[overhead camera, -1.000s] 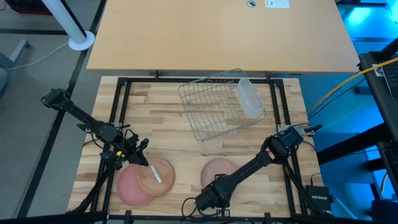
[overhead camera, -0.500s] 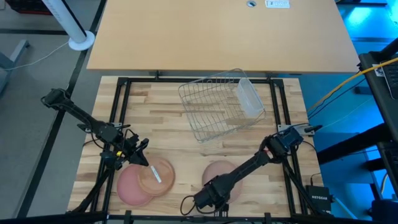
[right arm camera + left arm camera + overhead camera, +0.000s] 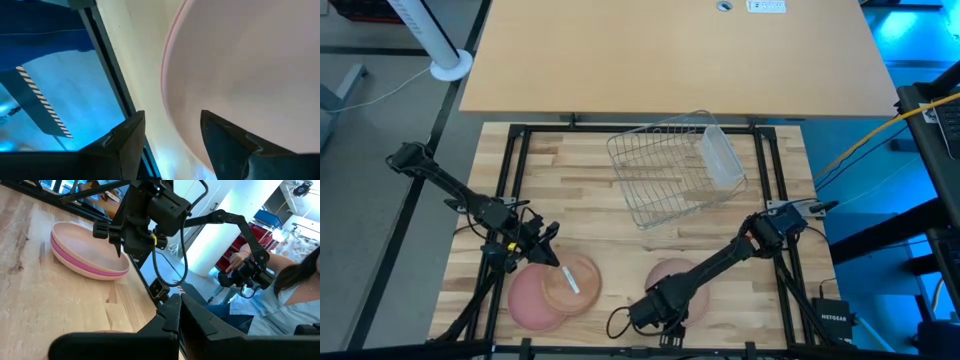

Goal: Sort dishes
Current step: Put the brown plate into the dish rack

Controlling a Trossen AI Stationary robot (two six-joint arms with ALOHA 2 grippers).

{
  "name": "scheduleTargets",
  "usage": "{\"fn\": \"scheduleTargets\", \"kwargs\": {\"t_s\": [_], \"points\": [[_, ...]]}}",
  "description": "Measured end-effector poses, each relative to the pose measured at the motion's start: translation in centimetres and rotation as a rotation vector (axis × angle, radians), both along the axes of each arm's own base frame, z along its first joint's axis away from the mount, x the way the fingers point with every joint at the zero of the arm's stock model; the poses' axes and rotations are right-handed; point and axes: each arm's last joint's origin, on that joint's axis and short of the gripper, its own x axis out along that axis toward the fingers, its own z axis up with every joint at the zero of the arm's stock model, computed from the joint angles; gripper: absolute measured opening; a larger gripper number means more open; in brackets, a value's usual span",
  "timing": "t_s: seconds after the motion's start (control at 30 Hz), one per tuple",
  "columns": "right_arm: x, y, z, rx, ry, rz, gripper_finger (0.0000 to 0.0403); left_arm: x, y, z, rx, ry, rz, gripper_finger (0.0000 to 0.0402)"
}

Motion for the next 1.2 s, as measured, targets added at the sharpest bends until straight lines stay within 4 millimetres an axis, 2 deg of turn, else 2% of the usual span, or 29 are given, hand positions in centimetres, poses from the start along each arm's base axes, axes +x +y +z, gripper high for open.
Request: {"fn": "scheduleTargets", "kwargs": {"t_s": [0.17, 0.3, 0.4, 0.5, 0.6, 0.7, 0.8, 1.07, 1.2], "points": [[0.7, 0.2, 1.7, -0.002, -0.071, -0.009, 0.0197, 0.0, 0.0, 0.0, 0.0, 0.0, 0.0, 0.0], [1.9, 0.6, 3.9, -0.037, -0.246, -0.03, 0.0197, 0.0, 0.0, 0.0, 0.0, 0.0, 0.0, 0.0], [3.4, 0.9, 5.4, -0.091, -0.471, -0.079, 0.0197, 0.0, 0.0, 0.0, 0.0, 0.001, 0.0, 0.0], [5.3, 1.4, 6.6, -0.159, -0.77, -0.154, 0.0197, 0.0, 0.0, 0.0, 0.0, 0.0, 0.0, 0.0], [6.9, 1.8, 7.3, -0.214, -1.034, -0.097, 0.0197, 0.0, 0.0, 0.0, 0.0, 0.001, -0.001, 0.0], [8.5, 2.3, 6.8, -0.222, -1.205, -0.044, 0.0197, 0.0, 0.0, 0.0, -0.001, -0.001, -0.001, 0.0], [9.7, 2.6, 5.5, -0.2, -1.285, -0.034, 0.0197, 0.0, 0.0, 0.0, -0.026, 0.017, -0.004, 0.0], [11.9, 0.5, 1.2, -0.244, -1.216, -0.088, 0.0197, -0.5, -0.6, -0.2, -0.185, 0.163, -0.165, 0.0], [12.4, -0.5, 0.5, -0.271, -1.182, -0.092, 0.0197, -0.8, -0.8, -1.5, -0.232, 0.383, -0.16, 0.0]]}}
